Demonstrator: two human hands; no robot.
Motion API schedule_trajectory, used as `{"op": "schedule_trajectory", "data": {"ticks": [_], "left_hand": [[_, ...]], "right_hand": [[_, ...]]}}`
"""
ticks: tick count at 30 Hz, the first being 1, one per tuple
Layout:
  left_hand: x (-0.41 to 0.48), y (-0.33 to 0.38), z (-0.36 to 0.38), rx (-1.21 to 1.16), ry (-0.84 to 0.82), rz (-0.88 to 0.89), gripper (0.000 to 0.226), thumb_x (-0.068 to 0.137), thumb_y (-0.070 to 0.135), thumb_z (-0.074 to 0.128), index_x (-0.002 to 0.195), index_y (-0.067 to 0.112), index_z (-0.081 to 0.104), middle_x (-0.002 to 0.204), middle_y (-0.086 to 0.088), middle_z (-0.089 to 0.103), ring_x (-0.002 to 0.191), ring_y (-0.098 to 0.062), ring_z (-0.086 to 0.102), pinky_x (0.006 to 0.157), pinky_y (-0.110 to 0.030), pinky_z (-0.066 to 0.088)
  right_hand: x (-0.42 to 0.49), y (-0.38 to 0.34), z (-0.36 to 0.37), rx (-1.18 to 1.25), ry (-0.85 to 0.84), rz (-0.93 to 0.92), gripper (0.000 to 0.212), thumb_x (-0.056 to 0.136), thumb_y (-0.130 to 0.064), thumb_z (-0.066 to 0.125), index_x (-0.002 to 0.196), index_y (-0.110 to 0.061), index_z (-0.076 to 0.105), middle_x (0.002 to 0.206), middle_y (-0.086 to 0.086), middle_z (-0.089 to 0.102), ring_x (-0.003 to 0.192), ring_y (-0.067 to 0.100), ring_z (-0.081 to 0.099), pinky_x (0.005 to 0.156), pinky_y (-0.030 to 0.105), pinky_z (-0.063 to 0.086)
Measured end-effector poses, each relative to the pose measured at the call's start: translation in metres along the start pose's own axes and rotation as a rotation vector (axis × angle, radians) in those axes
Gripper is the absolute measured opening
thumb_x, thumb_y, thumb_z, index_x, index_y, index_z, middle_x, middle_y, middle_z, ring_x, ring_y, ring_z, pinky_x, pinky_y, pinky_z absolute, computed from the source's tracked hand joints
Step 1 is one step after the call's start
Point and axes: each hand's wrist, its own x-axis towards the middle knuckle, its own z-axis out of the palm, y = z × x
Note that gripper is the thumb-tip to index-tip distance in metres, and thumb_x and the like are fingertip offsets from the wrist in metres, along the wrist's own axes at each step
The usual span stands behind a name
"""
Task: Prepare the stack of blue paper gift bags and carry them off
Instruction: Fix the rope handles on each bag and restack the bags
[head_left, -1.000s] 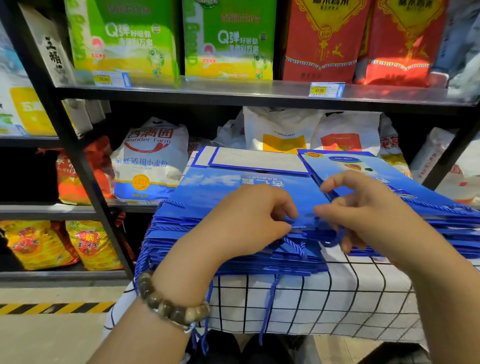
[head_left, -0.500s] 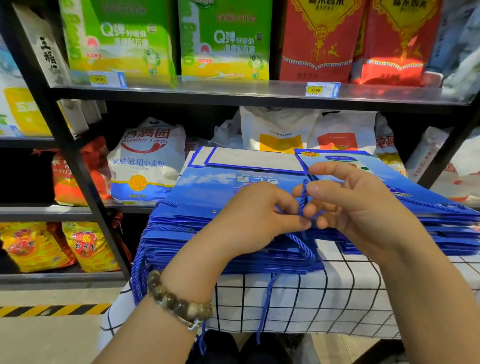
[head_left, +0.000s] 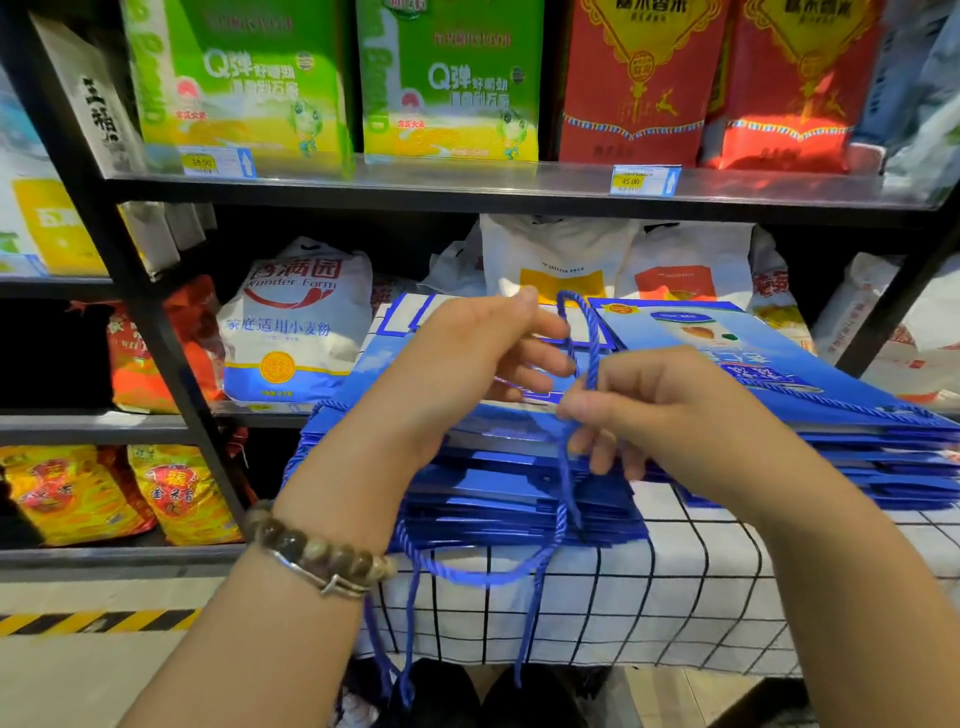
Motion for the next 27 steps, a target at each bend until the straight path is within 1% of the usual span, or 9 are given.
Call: {"op": "schedule_trajectory", "data": {"ticks": [4,6,9,12,14,17,20,23,27], "left_hand": [[-0.009,-0.005,-0.021,0.100,-0.097,-0.108,0.036,0.096,0.035,0.038,0.092,0.015,0.068,0.078,-0.003,0.074,0.075,-0.016,0.068,0.077,-0.024,0.051],[-0.014,-0.008,-0.027,0.136,-0.135,-0.099,0.016,0.090,0.018,0.055,0.084,0.013,0.069,0.075,-0.003,0.074,0.069,-0.012,0.066,0.072,-0.016,0.053],[-0.015,-0.010,-0.035,0.203,-0.094,-0.063,0.018,0.085,0.002,0.059,0.074,0.012,0.068,0.064,0.000,0.071,0.053,-0.002,0.059,0.056,-0.010,0.047],[-0.010,-0.015,-0.046,0.307,0.074,-0.019,0.023,0.089,0.009,0.058,0.073,0.023,0.067,0.047,0.007,0.061,0.043,0.002,0.051,0.046,-0.008,0.042],[-0.007,-0.020,-0.051,0.411,0.160,0.029,0.022,0.090,0.014,0.057,0.076,0.028,0.067,0.043,0.008,0.056,0.039,0.001,0.046,0.046,-0.008,0.040],[-0.006,-0.026,-0.056,0.452,0.142,0.020,0.028,0.094,0.005,0.046,0.108,0.024,0.062,0.062,0.006,0.061,0.043,0.002,0.047,0.052,-0.009,0.041],[-0.009,-0.029,-0.057,0.471,0.112,0.047,0.045,0.092,0.000,0.047,0.133,0.021,0.048,0.071,0.005,0.066,0.052,0.003,0.053,0.059,-0.011,0.043],[-0.012,-0.029,-0.060,0.454,0.101,0.079,0.058,0.088,0.005,0.057,0.140,0.022,0.039,0.072,0.002,0.072,0.065,-0.002,0.061,0.075,-0.017,0.047],[-0.017,-0.031,-0.067,0.473,0.115,0.068,0.060,0.087,0.009,0.060,0.140,0.026,0.038,0.078,0.008,0.073,0.078,-0.003,0.064,0.081,-0.021,0.045]], "right_hand": [[0.015,-0.005,0.000,0.295,0.144,-0.042,0.017,0.087,-0.009,0.056,0.073,-0.005,0.063,0.057,0.002,0.067,0.043,0.009,0.054,0.039,0.017,0.042],[0.024,-0.005,0.003,0.377,0.184,-0.025,0.018,0.089,-0.009,0.054,0.073,-0.006,0.061,0.055,0.001,0.066,0.042,0.008,0.054,0.039,0.016,0.042],[0.036,-0.003,0.007,0.420,0.210,0.010,0.017,0.090,-0.010,0.054,0.075,-0.005,0.061,0.053,0.000,0.065,0.042,0.007,0.054,0.040,0.015,0.043],[0.045,0.003,0.011,0.299,0.236,0.078,0.021,0.090,-0.017,0.057,0.073,-0.005,0.062,0.057,0.002,0.064,0.040,0.008,0.051,0.040,0.019,0.043],[0.047,0.008,0.012,0.038,0.293,0.098,0.032,0.088,-0.029,0.059,0.068,-0.004,0.063,0.055,0.001,0.060,0.042,0.010,0.047,0.047,0.021,0.039],[0.046,0.007,0.019,-0.220,0.400,0.008,0.035,0.084,-0.034,0.062,0.066,-0.004,0.062,0.053,-0.001,0.049,0.051,0.011,0.041,0.051,0.020,0.035],[0.046,-0.002,0.037,-0.280,0.256,-0.204,0.002,0.083,-0.023,0.065,0.083,-0.022,0.066,0.079,-0.010,0.059,0.074,0.005,0.049,0.070,0.019,0.038],[0.053,0.001,0.055,-0.322,0.066,-0.249,0.026,0.085,-0.022,0.063,0.110,-0.022,0.067,0.101,-0.018,0.059,0.099,-0.002,0.051,0.088,0.012,0.036],[0.056,0.002,0.062,-0.197,0.111,-0.226,0.009,0.083,-0.019,0.064,0.080,-0.021,0.073,0.081,-0.006,0.070,0.080,0.010,0.059,0.076,0.019,0.045]]}}
